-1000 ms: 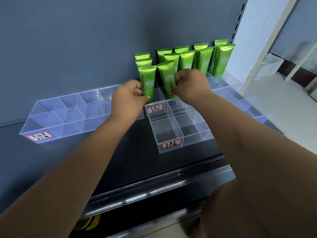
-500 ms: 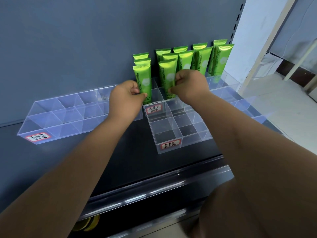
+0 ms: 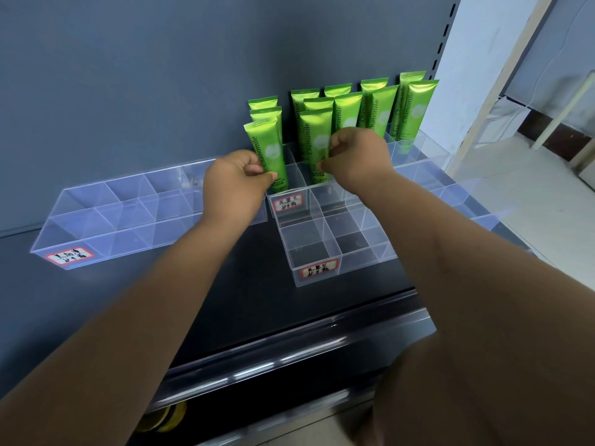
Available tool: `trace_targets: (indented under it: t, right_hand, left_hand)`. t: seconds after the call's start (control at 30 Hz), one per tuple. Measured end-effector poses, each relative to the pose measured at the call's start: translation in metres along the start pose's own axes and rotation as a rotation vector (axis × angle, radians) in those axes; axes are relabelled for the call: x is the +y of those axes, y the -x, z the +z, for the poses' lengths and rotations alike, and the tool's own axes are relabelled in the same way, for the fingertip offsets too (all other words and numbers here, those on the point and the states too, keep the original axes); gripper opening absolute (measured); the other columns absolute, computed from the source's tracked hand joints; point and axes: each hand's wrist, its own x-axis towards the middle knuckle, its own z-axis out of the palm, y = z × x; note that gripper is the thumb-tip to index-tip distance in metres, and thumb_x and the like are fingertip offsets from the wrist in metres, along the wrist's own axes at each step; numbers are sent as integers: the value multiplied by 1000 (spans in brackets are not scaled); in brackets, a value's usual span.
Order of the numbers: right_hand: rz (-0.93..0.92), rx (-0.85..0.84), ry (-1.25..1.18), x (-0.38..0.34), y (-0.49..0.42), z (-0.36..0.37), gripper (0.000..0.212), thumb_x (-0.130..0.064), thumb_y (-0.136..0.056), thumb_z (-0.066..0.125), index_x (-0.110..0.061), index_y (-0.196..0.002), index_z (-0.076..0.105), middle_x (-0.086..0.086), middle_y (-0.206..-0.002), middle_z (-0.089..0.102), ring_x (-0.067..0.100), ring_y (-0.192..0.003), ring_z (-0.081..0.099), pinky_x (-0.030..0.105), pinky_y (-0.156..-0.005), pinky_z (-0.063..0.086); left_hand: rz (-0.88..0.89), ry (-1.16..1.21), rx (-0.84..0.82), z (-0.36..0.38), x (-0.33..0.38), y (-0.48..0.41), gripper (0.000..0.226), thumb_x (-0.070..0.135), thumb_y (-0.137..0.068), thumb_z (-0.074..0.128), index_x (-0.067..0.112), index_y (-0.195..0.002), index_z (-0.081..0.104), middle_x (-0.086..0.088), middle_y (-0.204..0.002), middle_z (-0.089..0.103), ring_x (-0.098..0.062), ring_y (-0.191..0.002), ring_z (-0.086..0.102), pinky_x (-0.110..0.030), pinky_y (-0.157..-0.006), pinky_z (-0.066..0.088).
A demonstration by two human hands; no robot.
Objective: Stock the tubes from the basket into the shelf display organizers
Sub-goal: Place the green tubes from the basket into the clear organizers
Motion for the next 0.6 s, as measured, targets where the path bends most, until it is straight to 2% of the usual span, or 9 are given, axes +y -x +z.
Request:
trace_targets:
  t: [0.13,0.3,0.43,0.6]
  right_hand:
    - [-23,19,69,1,-2,3,19,-11,-79,78,-1,-88,65,17,-92,71,33,-89,67,38,-73,57]
    - [-24,13,113,-1,-4,4,17,-13,-81,75,-3,-86,63,9,-80,60,25,-75,53,27,-58,40]
    - [6,15,142,-2,-4,2,13,-11,-83,69,-10,-79,57,9,-77,55,26,-72,49,28,-56,38]
    - [14,2,161,-3,-5,2,15,-10,-84,66,-10,-75,54,9,-72,51,26,-68,47,23,-50,32]
  left_hand:
    - [26,-15,10,3,-2,2,19,17,-83,81,5,-82,66,9,-77,65,-14,-77,64,-31,-76,55]
    - [60,-41,20,2,-6,0,22,19,-82,81,5,-77,65,-6,-82,66,-29,-84,65,-46,-79,57]
    - [56,-54,10,2,-5,0,18,18,-83,80,7,-81,66,-5,-85,68,-27,-85,67,-44,-81,57]
    - [72,-65,34,3,-6,1,16,18,-84,79,8,-88,67,-6,-89,69,-25,-87,67,-44,-83,58]
